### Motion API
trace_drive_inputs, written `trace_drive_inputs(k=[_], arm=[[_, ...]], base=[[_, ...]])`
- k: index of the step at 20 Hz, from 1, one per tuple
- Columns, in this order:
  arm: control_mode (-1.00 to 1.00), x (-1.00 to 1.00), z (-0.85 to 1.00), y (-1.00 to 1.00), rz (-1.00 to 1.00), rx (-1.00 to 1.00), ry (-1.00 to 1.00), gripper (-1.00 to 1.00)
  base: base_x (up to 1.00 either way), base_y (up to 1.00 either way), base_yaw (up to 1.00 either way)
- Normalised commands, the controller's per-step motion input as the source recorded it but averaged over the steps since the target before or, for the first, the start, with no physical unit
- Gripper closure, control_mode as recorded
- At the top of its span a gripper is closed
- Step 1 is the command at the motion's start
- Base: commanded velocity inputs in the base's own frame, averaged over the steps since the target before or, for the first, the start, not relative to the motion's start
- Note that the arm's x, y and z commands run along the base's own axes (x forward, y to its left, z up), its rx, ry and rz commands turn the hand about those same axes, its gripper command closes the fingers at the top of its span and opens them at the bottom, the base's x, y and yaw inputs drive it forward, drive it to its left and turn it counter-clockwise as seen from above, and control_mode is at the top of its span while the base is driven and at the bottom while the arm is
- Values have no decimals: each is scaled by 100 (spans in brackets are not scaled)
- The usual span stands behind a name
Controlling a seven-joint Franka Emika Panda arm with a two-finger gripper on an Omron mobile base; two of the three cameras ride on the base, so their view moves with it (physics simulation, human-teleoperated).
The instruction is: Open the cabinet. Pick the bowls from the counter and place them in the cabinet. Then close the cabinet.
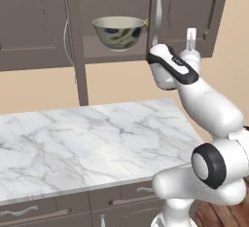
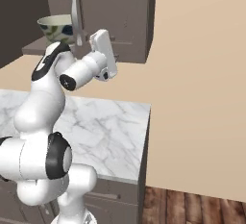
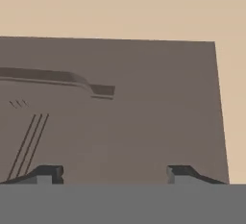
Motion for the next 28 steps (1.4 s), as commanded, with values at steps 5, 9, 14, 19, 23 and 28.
trace_drive_inputs(k=[5,9,14,19,23,28], arm=[[-100,-11,18,-28,9,9,2,-100],[-100,-59,73,-6,8,13,0,-100],[-100,-69,74,17,7,8,6,-100],[-100,-99,33,44,10,2,15,-100],[-100,-99,32,43,14,0,18,-100],[-100,-99,76,46,9,0,16,-100]], base=[[0,0,0],[0,0,0],[0,0,0],[0,0,0],[0,0,0],[0,0,0]])
